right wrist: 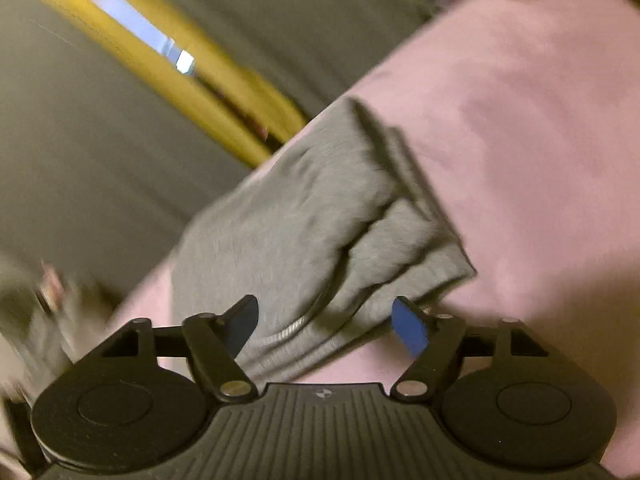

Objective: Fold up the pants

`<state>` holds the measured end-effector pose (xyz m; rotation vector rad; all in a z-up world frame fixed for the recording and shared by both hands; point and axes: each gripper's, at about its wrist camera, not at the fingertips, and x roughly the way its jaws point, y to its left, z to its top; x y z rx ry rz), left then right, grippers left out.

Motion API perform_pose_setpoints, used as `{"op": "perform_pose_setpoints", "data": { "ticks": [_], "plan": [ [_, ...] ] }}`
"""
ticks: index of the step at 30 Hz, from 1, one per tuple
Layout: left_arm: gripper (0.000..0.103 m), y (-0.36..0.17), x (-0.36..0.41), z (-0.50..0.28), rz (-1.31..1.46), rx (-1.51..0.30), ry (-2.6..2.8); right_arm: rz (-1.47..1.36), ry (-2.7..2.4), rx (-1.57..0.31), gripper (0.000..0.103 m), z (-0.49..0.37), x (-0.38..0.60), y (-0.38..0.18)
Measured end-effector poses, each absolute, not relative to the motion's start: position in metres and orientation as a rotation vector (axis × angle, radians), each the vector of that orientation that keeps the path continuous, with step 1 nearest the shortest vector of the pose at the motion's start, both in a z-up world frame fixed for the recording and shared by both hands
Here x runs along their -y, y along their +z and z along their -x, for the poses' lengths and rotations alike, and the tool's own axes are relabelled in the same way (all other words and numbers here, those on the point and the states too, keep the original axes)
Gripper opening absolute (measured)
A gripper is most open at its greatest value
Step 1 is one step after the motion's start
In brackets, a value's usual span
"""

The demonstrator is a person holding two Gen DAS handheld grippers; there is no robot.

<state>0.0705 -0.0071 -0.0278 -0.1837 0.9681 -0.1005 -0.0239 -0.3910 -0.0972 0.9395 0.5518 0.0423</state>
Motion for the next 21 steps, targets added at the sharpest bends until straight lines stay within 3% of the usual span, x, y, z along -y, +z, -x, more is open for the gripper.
{"op": "perform_pose_setpoints", "data": {
  "ticks": [5,13,14,17,21],
  "plan": [
    [0.098,-0.036,0.000,-0.059,0.293,-0.991,-0.077,-1.185,-0.039,-0.529,0.076,0.024,0.416,-0.117],
    [0.098,-0.039,-0.003,-0.056,0.302,-1.009,-0.027,-1.331,0.013,-0.515,0.079,-0.001,0.417,-0.138],
    [0.098,-0.037,-0.004,-0.055,0.297,-1.007,-0.021,-1.325,0.014,-0.512,0.079,-0.004,0.416,-0.137],
    [0.099,-0.032,-0.008,-0.052,0.291,-1.004,0.003,-1.224,-0.050,-0.518,0.061,-0.004,0.412,-0.132],
    [0.100,-0.020,-0.011,-0.046,0.269,-0.984,0.020,-0.952,-0.097,-0.545,0.060,-0.004,0.397,-0.115]
  ]
}}
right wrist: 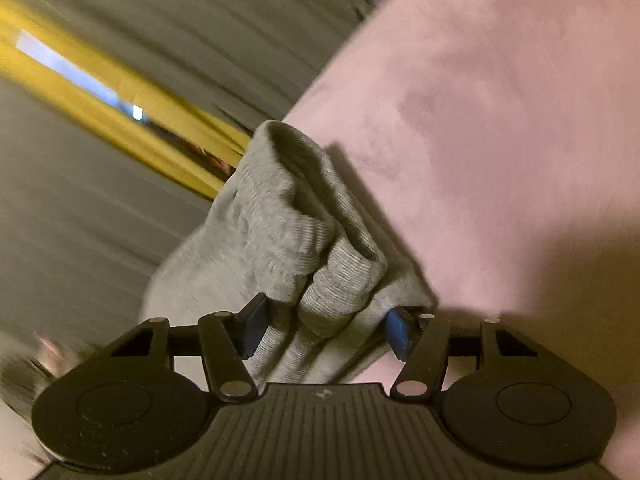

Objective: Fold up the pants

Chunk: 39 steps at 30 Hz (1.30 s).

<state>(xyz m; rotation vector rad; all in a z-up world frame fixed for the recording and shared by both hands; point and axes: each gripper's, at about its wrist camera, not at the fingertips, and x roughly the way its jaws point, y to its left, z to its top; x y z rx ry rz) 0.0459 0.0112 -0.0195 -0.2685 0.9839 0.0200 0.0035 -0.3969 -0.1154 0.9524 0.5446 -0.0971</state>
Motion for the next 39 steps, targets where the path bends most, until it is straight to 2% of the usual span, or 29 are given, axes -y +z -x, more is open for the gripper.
{"op": "perform_pose_setpoints", "data": {
  "ticks": [2,4,6,8,10,16,23,30,39],
  "plan": [
    [0.100,-0.012,-0.012,-0.040,0.250,-0.968,0.017,-0.827,-0.117,-0.561,0.062,0.002,0.384,-0.101],
    [0.100,-0.004,-0.012,-0.031,0.224,-0.953,0.009,-0.732,-0.101,-0.554,0.070,0.015,0.373,-0.089],
    [0.100,0.004,-0.012,-0.021,0.196,-0.931,0.006,-0.645,-0.085,-0.528,0.088,0.033,0.362,-0.077],
    [0.100,0.013,-0.014,-0.009,0.178,-0.900,0.008,-0.572,-0.057,-0.496,0.091,0.057,0.352,-0.067],
    [0.100,0.022,-0.018,0.002,0.171,-0.870,0.003,-0.510,-0.027,-0.482,0.099,0.077,0.343,-0.063],
    [0.100,0.045,-0.037,0.039,0.141,-0.820,0.011,-0.429,-0.010,-0.517,0.099,0.106,0.319,-0.058],
    [0.101,0.066,-0.076,0.082,0.007,-0.796,0.073,-0.179,0.010,-0.584,0.099,0.125,0.272,-0.042],
    [0.102,0.050,-0.104,0.104,-0.224,-0.912,0.115,-0.077,0.035,-0.696,0.099,0.121,0.244,-0.049],
    [0.102,0.020,-0.043,0.087,0.014,-0.858,-0.084,-0.004,-0.070,-0.809,0.099,0.108,0.235,-0.058]
  ]
}}
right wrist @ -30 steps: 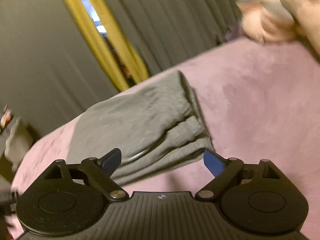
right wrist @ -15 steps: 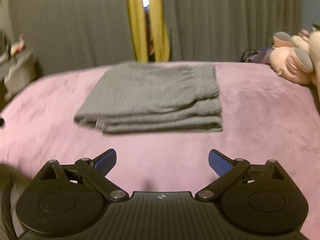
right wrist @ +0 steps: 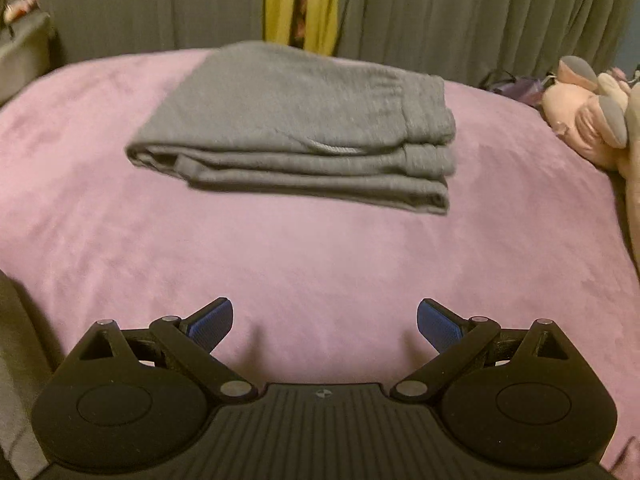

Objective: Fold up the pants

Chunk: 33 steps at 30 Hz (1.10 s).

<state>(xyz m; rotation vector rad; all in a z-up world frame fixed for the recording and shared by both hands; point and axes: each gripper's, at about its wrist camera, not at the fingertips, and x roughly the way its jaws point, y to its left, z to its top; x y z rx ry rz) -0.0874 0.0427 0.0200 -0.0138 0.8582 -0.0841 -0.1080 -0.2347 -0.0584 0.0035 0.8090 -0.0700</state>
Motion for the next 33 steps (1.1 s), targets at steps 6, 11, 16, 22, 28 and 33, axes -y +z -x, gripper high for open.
{"op": "perform_pose_setpoints", "data": {
  "ticks": [6,11,16,22,28,33],
  "plan": [
    [0.102,-0.010,0.019,0.070,-0.042,-0.905,-0.146,-0.018,-0.072,-0.814,0.099,0.107,0.238,-0.061],
    [0.102,-0.021,0.027,0.058,-0.018,-0.912,-0.148,-0.047,-0.066,-0.828,0.099,0.102,0.243,-0.064],
    [0.102,-0.023,0.028,0.049,0.009,-0.893,-0.091,-0.097,-0.088,-0.840,0.099,0.093,0.252,-0.070],
    [0.102,-0.027,0.030,0.036,0.028,-0.863,-0.076,-0.100,-0.126,-0.826,0.099,0.083,0.253,-0.074],
    [0.102,-0.030,0.039,0.029,-0.006,-0.844,-0.080,-0.131,-0.129,-0.721,0.099,0.079,0.260,-0.073],
    [0.102,-0.033,0.046,0.025,-0.034,-0.823,-0.098,-0.178,-0.058,-0.642,0.099,0.071,0.269,-0.072]
  ]
}}
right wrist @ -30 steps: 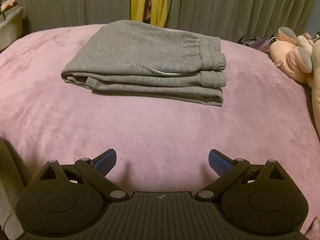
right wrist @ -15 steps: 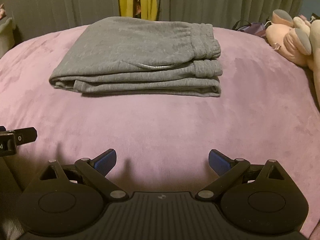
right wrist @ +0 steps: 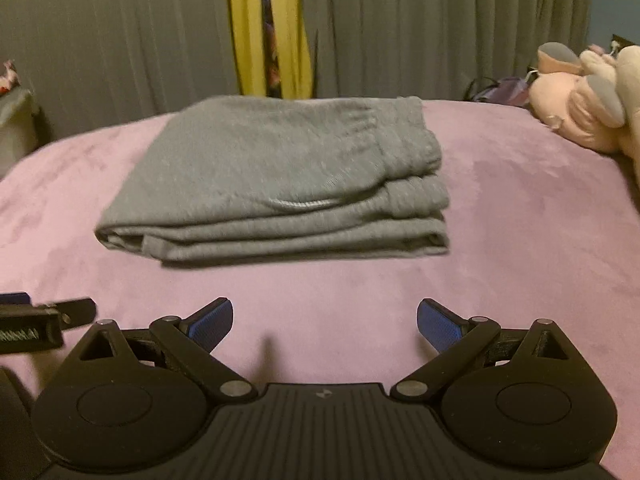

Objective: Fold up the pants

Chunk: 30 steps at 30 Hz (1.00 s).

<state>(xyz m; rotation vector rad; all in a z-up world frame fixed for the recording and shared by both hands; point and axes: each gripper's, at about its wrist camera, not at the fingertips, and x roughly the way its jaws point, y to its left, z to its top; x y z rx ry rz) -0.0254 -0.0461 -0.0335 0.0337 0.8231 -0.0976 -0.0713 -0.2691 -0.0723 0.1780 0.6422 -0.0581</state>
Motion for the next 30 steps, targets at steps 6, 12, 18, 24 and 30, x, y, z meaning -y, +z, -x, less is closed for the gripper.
{"op": "perform_pose_setpoints", "data": {
  "ticks": [6,12,18,24,30],
  "plan": [
    [0.102,-0.038,0.053,0.019,-0.067,-0.808,-0.110,-0.092,-0.029,-0.555,0.099,0.069,0.259,-0.067],
    [0.102,-0.044,0.053,0.007,-0.041,-0.834,-0.113,-0.065,-0.059,-0.547,0.099,0.062,0.256,-0.071],
    [0.102,-0.045,0.050,0.000,0.000,-0.827,-0.130,-0.144,-0.136,-0.547,0.099,0.057,0.271,-0.076],
    [0.102,-0.047,0.052,-0.001,-0.007,-0.829,-0.149,-0.172,-0.137,-0.554,0.099,0.058,0.274,-0.080],
    [0.102,-0.047,0.051,-0.001,-0.003,-0.831,-0.151,-0.145,-0.126,-0.551,0.099,0.058,0.268,-0.080]
  ]
}}
